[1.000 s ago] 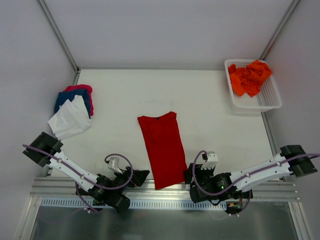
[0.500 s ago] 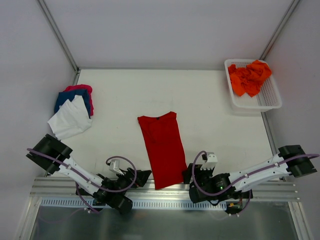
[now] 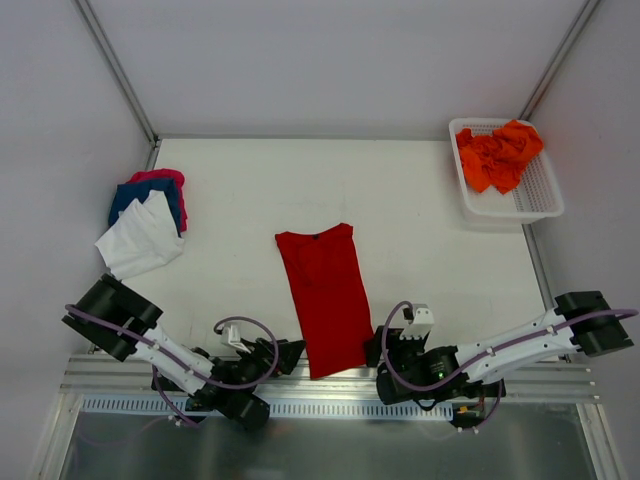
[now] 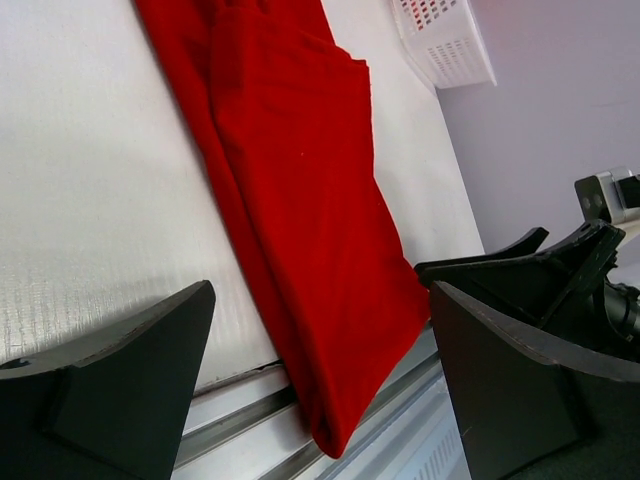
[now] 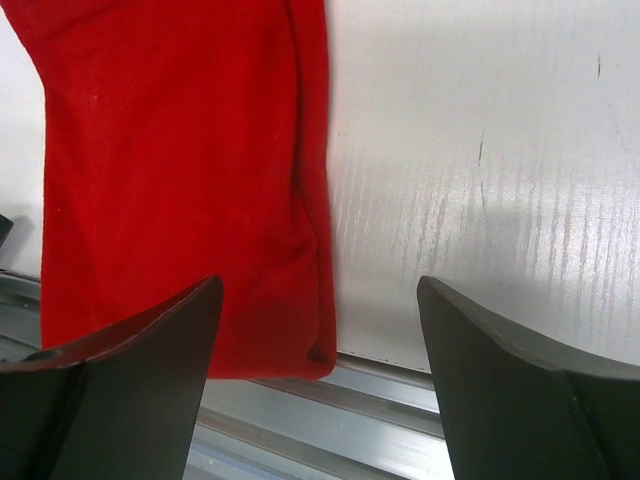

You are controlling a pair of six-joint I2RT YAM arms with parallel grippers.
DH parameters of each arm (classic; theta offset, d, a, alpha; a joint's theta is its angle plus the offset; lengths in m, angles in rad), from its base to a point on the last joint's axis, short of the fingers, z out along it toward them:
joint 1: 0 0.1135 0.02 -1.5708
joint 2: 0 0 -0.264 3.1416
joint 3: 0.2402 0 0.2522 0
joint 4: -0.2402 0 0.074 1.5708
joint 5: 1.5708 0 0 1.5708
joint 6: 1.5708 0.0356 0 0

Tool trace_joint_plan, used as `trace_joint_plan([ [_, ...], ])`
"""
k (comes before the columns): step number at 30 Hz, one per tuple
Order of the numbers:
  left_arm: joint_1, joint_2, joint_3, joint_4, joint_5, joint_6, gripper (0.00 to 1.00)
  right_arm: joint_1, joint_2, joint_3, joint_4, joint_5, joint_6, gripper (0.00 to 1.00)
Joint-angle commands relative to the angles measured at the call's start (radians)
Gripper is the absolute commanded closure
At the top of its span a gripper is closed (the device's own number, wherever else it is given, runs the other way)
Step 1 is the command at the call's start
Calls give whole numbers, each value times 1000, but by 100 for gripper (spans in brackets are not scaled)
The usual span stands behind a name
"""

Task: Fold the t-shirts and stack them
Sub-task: Fold the tshirt

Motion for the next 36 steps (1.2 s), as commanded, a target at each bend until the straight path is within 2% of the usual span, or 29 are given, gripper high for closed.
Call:
trace_joint_plan([
  [1, -312, 17, -109, 12, 128, -620, 9, -7, 8, 23, 11, 28, -7, 17],
  [3, -305, -105, -55, -211, 108, -621, 10, -7, 11, 32, 11, 27, -23, 17],
  [4, -293, -179, 83, -620, 129, -564, 10, -8, 11, 35, 10, 24, -31, 17],
  [5, -241, -348, 171, -753, 154, -402, 9, -8, 12, 38, 11, 22, -37, 17],
  [6, -189, -432, 254, -771, 181, -106, 8, -8, 15, 41, 10, 21, -42, 17],
  [7, -130, -490, 413, -748, 256, 410, 8, -11, 18, 48, 11, 19, -43, 17],
  [9, -45, -583, 558, -741, 234, 738, 8, -13, 37, 57, 11, 16, -60, 17],
  [10, -43, -592, 691, -738, 105, 988, 7, -13, 46, 71, 11, 14, -77, 17],
  [11, -45, -568, 771, -707, 35, 1123, 7, -13, 54, 78, 8, 13, -88, 17],
  [12, -43, -531, 943, -690, -49, 1265, 4, -13, 72, 87, 8, 10, -95, 17],
  [13, -20, -420, 1050, -704, -132, 1496, 3, -13, 80, 100, 8, -1, -103, 17],
  [14, 35, -347, 1172, -710, -127, 1603, 2, -13, 87, 106, 8, -4, -102, 17],
  [15, 100, -266, 1406, -713, -99, 1727, 1, -13, 107, 110, 7, -10, -97, 17],
  [16, 218, -189, 1496, -714, -34, 1972, 1, -13, 116, 115, 7, -13, -97, 17],
  [17, 260, -52, 1572, -713, 148, 2085, 1, -13, 127, 127, 5, -15, -102, 17],
  [18, 296, 13, 1626, -639, 198, 2200, 3, -13, 150, 137, -2, -12, -103, 17],
  [19, 360, 66, 1616, -579, 229, 2421, 1, -13, 159, 146, -12, -9, -105, 17],
  [20, 406, 159, 1580, -505, 225, 2510, 1, -14, 169, 167, -22, -7, -102, 17],
  [21, 460, 202, 1463, -251, 175, 2648, 1, -14, 173, 181, -66, -1, -91, 17],
  [22, 579, 239, 1412, -153, 121, 2655, 1, -14, 179, 193, -99, 1, -74, 17],
  [23, 634, 283, 1360, -104, 49, 2602, 1, -13, 181, 219, -126, 4, -54, 17],
  [24, 677, 276, 1242, -112, 44, 2486, 1, -13, 179, 229, -172, 7, -50, 17],
  [25, 704, 255, 1174, -183, 71, 2218, 1, -13, 175, 238, -199, 17, -37, 17],
  [26, 724, 173, 1119, -331, 146, 2033, 1, -11, 172, 242, -225, 25, -4, 17],
  [27, 769, 123, 1096, -531, 508, 1610, 1, -11, 166, 244, -255, 43, 0, 17],
  [28, 853, 15, 1047, -597, 729, 1501, 1, -13, 158, 244, -271, 54, 3, 17],
  [29, 993, -33, 905, -546, 949, 1452, 4, -13, 140, 249, -306, 68, 12, 17],
  [32, 1011, -145, 763, -529, 857, 1384, 10, -52, 92, 259, -331, 99, -49, 17],
  [36, 1011, -253, 665, -546, 935, 1241, 21, -187, 54, 290, -328, 108, -215, 28],
])
